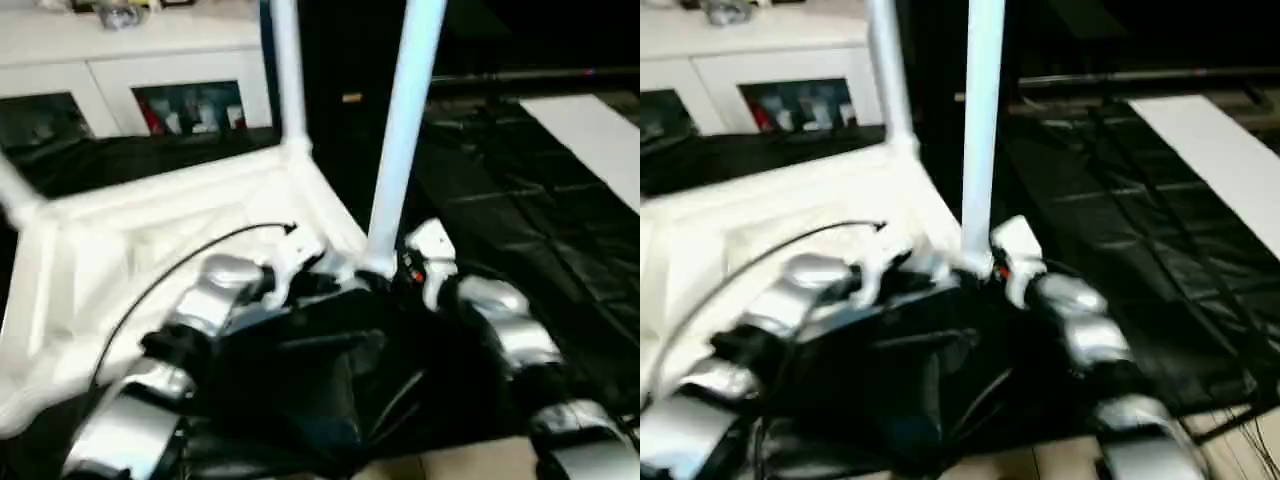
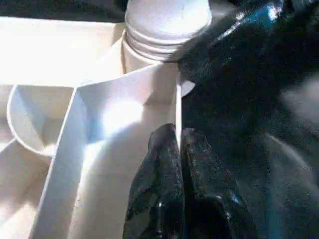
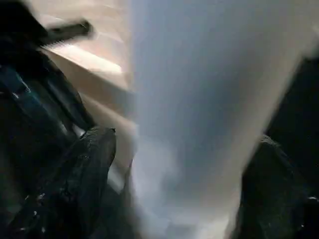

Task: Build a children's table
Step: Rotate leg to tighten

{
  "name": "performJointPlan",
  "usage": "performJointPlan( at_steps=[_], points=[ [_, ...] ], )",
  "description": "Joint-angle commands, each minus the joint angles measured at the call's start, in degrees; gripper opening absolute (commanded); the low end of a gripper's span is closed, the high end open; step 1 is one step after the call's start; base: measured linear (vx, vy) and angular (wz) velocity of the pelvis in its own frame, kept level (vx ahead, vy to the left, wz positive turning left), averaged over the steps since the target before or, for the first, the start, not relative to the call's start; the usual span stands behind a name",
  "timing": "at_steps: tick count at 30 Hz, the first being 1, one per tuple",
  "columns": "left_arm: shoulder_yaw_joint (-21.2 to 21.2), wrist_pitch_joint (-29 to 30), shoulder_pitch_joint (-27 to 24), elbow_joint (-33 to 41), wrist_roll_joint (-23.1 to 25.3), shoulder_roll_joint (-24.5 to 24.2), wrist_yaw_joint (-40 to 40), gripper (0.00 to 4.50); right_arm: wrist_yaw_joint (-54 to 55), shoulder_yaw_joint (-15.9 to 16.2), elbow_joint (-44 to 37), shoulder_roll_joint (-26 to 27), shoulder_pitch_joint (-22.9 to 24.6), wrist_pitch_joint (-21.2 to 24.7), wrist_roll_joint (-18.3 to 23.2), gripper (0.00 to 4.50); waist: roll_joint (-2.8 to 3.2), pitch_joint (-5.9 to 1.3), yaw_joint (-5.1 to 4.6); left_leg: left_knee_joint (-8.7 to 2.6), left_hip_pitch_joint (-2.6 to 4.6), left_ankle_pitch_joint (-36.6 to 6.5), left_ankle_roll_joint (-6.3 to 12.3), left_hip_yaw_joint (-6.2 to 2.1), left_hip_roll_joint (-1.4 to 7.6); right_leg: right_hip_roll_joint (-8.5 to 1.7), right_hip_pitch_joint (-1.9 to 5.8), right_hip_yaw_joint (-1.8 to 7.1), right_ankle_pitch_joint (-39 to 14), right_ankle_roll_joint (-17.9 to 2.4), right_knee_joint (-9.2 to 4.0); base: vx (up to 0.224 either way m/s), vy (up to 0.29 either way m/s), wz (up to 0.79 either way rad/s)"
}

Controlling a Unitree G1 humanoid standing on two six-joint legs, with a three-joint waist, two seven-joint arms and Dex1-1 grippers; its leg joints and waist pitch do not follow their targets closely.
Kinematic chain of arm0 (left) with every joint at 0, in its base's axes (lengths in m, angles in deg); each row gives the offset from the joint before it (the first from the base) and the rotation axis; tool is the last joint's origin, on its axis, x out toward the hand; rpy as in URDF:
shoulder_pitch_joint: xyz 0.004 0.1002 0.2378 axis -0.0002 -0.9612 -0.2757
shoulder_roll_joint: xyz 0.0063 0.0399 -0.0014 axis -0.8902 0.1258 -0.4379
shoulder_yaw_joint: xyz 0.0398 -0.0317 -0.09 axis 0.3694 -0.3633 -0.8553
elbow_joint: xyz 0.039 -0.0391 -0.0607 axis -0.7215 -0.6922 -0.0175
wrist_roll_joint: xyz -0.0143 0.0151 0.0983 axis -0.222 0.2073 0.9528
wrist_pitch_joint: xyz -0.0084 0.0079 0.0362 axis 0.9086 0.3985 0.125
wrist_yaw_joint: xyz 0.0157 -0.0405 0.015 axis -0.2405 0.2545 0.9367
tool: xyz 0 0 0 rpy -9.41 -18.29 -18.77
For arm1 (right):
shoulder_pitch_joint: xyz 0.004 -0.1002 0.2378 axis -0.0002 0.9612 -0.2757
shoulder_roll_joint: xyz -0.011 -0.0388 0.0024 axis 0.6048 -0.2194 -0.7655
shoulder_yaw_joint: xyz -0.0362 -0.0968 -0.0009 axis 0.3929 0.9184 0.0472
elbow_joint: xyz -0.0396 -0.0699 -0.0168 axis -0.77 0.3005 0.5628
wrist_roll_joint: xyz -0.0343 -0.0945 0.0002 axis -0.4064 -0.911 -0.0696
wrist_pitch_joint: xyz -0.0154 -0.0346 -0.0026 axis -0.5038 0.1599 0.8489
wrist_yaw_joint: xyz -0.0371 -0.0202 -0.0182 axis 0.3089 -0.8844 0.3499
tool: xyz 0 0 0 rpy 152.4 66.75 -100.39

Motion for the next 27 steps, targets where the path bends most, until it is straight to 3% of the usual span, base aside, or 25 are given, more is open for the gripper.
performJointPlan(
  at_steps=[1,6,12,16,17,18,20,22,27],
  points=[
    [3.4,0.0,-2.4,0.7,-1.0,-0.6,-7.9,0.0,-3.4,-0.3,-2.5,-1.2,0.8,-0.3,1.5,3.86,-0.86,-3.03,0.43,-3.35,-0.16,-3.5,7.84,-0.29,2.25,-4.29,2.87,2.3,-1.2,-15.6,-3.7,0.0,0.0,0.0],
    [3.0,1.2,-3.1,2.5,-2.7,-2.3,-11.7,0.0,-9.0,0.7,-6.1,-3.4,2.9,2.1,4.1,3.86,-0.95,-3.14,1.18,-3.15,-0.13,-1.7,8.6,-0.11,2.14,-4.12,2.91,2.27,4.2,-16.4,-3.15,0.0,0.0,0.0],
    [2.4,0.7,-3.5,2.3,-2.5,-3.1,-12.0,0.0,-12.5,3.0,-7.7,-5.1,4.8,3.2,3.1,3.86,-1.19,-2.94,1.26,-3.33,-0.25,-3.6,7.14,-0.17,2.01,-4.26,2.89,2.21,-1.4,-14.9,-3.76,0.0,0.0,0.0],
    [2.4,0.7,-3.8,2.7,-2.8,-3.6,-12.3,0.0,-13.0,2.8,-7.9,-5.0,5.0,3.3,2.5,3.49,-1.18,-2.83,1.06,-3.51,-0.14,-4.6,6.11,-0.21,2.02,-4.24,2.76,2.27,-4.5,-14.3,-4.06,0.0,0.0,0.0],
    [2.5,0.7,-3.9,2.7,-2.8,-3.6,-12.2,0.0,-12.7,2.7,-7.7,-5.0,4.9,3.3,2.4,3.49,-1.17,-2.93,1.07,-3.46,-0.14,-3.9,6.16,-0.22,2.06,-4.22,2.79,2.32,-3.2,-14.4,-3.9,0.0,0.0,0.0],
    [2.4,0.8,-3.9,2.8,-2.8,-3.6,-12.1,0.0,-12.4,2.5,-7.5,-5.0,4.7,3.5,2.6,3.18,-1.19,-3.0,1.06,-3.38,-0.18,-3.1,6.43,-0.22,2.04,-4.2,2.85,2.34,-1.6,-14.6,-3.72,0.0,0.0,0.0],
    [2.3,0.8,-3.9,2.8,-2.8,-3.5,-12.0,0.0,-12.2,2.4,-7.7,-5.0,4.6,4.0,3.2,3.14,-1.23,-3.01,1.06,-3.29,-0.28,-2.3,7.04,-0.18,1.93,-4.13,2.9,2.26,0.1,-14.8,-3.59,0.0,0.0,0.0],
    [2.3,0.8,-3.9,2.8,-2.8,-3.5,-12.0,0.0,-12.1,2.4,-8.0,-5.0,4.6,4.3,3.5,2.86,-1.22,-3.0,1.09,-3.3,-0.27,-2.3,7.19,-0.19,1.97,-4.17,2.89,2.24,-0.1,-14.8,-3.62,0.0,0.0,0.0],
    [2.5,0.7,-4.1,2.8,-2.9,-3.4,-11.9,0.0,-12.9,2.3,-8.9,-4.7,5.3,5.5,4.2,2.71,-1.17,-3.04,1.1,-3.27,-0.25,-2.3,6.95,-0.2,1.99,-4.16,2.89,2.23,-0.6,-14.6,-3.64,0.0,0.0,0.0]
  ],
)
